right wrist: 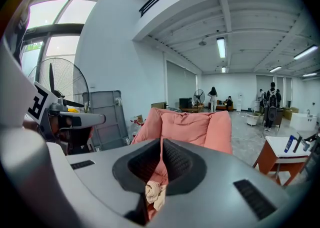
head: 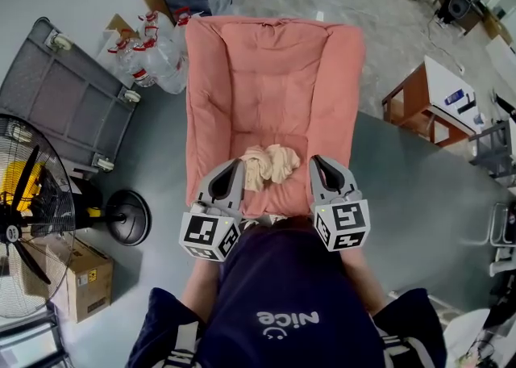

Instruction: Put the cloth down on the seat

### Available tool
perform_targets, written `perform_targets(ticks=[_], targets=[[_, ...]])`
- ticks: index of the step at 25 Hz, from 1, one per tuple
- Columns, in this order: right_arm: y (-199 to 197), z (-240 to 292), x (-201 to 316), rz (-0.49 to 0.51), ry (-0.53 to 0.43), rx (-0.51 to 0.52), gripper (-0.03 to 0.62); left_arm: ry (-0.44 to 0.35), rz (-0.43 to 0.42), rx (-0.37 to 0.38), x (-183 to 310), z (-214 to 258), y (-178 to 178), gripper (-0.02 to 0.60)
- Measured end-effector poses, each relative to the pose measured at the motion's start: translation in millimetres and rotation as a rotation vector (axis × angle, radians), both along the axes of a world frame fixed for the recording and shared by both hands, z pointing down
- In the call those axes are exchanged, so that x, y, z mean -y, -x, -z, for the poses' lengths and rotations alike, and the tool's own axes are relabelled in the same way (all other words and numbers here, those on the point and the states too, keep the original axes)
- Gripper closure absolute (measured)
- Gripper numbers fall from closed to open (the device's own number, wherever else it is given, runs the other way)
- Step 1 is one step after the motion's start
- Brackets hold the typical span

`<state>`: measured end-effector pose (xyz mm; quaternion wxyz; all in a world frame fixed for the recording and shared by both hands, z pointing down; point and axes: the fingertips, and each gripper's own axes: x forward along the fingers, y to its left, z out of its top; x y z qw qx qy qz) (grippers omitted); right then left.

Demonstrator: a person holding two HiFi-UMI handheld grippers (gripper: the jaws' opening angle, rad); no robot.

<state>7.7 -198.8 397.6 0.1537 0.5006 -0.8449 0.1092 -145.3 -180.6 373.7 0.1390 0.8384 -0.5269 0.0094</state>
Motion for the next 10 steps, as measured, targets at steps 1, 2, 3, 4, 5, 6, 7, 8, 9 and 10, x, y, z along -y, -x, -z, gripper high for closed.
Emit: perform_targets(ticks=[1,2,3,4,5,6,7,8,9,10], targets=[[0.5,0.2,1.2,0.002,-0.001,0.000,0.540,0.001,0.000,0.003,1.1,-0.1,0.1,0.561],[1.4,0.2,2.3,0.005,-0.002,0.001,0.540,0.001,0.000,0.005,2.1,-0.4,0.6,0.561],[2.6,0.0,3.3,0.008,-0.002,0.001,0.539,0.002,0.001,0.006,2.8,-0.8,1.4,0.561],[3.8,-0.3,4.0,0.010,-0.003,0.001,0.540,0.004,0.002,0.007,3.2,-1.4,2.5,0.561],[5.2,-0.6,4.5,0.012,-0.004,0.002,0.540,0.005,0.003,0.007,3.5,-1.8,3.6,0.561],[6.6,-0.9,4.9,0.014,-0.003,0.003,0.539,0.005,0.003,0.008,3.7,-2.1,4.6,0.561],[7.8,-1.2,5.3,0.016,-0.002,0.003,0.540,0.006,0.003,0.010,3.9,-2.3,5.4,0.561],[8.7,-1.6,5.6,0.017,0.000,0.004,0.540,0.008,0.003,0.011,4.1,-2.4,6.0,0.561],[9.4,-2.0,5.9,0.019,0.002,0.004,0.540,0.009,0.002,0.012,4.3,-2.6,6.4,0.561],[10.1,-2.5,6.2,0.020,0.004,0.004,0.540,0.011,0.002,0.013,4.6,-2.7,6.8,0.561]])
